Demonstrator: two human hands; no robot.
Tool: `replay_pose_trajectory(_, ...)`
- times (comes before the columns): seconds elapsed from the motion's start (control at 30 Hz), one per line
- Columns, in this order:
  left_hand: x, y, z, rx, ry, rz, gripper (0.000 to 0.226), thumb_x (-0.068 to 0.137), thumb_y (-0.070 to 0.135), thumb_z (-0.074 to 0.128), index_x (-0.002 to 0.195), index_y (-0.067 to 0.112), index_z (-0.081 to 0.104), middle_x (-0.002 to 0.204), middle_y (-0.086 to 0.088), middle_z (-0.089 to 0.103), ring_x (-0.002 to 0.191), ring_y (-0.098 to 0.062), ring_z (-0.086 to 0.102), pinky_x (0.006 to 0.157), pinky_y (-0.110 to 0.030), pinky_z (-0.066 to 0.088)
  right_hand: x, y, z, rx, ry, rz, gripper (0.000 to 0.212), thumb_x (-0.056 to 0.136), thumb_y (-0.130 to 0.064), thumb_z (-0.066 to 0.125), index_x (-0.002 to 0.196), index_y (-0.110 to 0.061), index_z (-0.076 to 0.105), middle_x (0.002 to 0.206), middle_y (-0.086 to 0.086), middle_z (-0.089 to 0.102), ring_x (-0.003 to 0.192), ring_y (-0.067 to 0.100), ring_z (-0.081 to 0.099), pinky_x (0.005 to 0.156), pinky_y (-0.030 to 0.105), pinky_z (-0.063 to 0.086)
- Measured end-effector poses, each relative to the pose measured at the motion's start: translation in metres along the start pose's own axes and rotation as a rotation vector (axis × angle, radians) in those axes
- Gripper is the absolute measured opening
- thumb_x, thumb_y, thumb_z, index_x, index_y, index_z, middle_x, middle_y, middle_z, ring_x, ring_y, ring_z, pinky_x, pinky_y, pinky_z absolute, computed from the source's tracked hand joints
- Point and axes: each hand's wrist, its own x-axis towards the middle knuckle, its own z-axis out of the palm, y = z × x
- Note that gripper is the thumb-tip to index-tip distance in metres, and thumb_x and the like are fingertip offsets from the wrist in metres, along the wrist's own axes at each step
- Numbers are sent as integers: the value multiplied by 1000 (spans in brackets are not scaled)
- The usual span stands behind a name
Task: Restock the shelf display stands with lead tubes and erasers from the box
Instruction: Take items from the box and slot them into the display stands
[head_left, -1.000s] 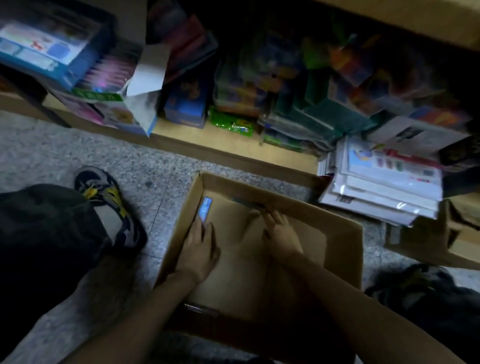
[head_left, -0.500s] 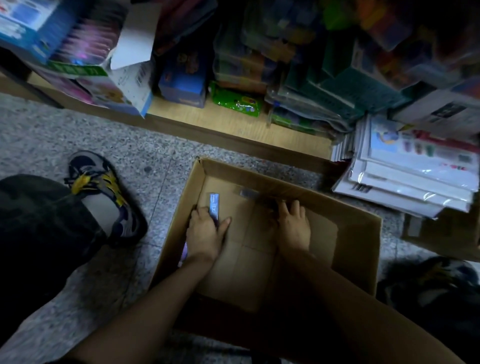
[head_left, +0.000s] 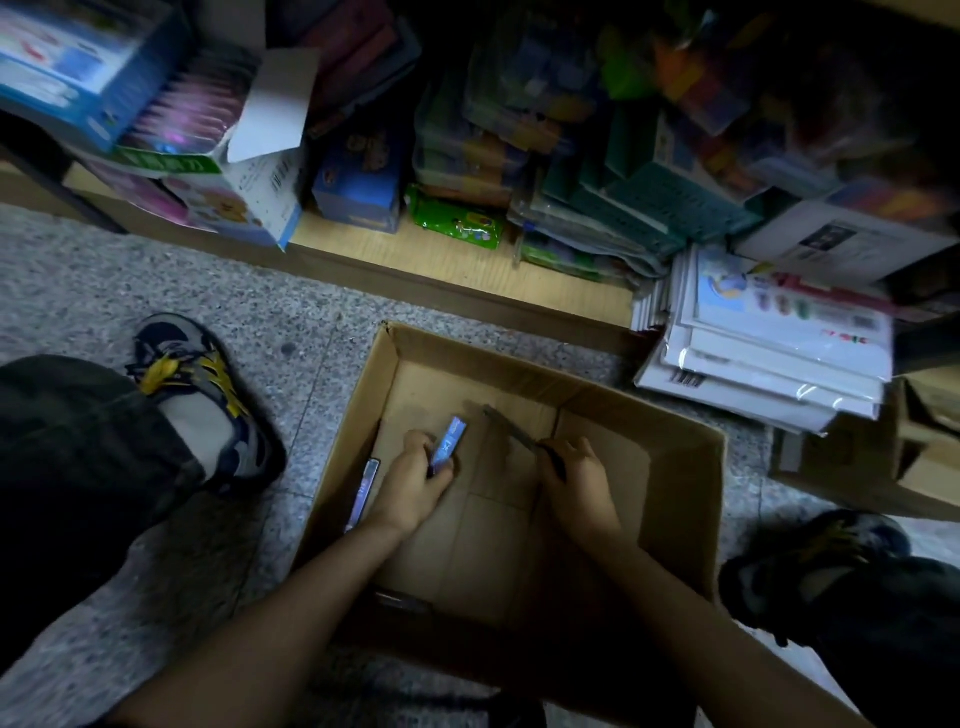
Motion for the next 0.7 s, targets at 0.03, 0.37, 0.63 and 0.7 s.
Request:
replay_pose_trajectory(0.03, -3, 2, -4, -22, -2, 38, 23, 89, 7, 59, 89, 8, 36, 77, -7, 50, 71, -22, 50, 63, -25, 30, -1, -3, -8, 36, -11, -12, 22, 94, -15, 54, 110, -9, 66, 100, 7, 59, 88, 16, 55, 70, 15, 37)
replay_pose_trajectory(0.37, -24, 67, -53, 46, -167, 410, 38, 73, 36, 77, 74, 18, 45, 71, 8, 37, 58, -1, 38, 54, -16, 30, -3, -62, -75, 55, -469, -232, 7, 90, -22, 61, 90, -23, 68, 73, -13, 62, 58, -2, 56, 52, 12, 44)
replay_pose_trajectory(0.63, -36, 61, -73, -134, -252, 297, 23, 81, 32, 71, 75, 18, 53, 63, 10, 40, 53, 2, 39, 52, -16, 28, -11, -102, -65, 479, -321, -150, 7, 87, -21, 63, 88, -13, 62, 64, -5, 64, 53, 3, 55, 48, 16, 46)
replay_pose_trajectory(0.7, -39, 56, -82, -212, -249, 265, 15, 86, 26, 65, 80, 17, 56, 61, 9, 51, 55, 1, 47, 56, -18, 36, -12, -107, -58, 551, -275, -118, 16, 90, -25, 59, 98, -11, 59, 74, -3, 65, 58, 4, 57, 51, 17, 46)
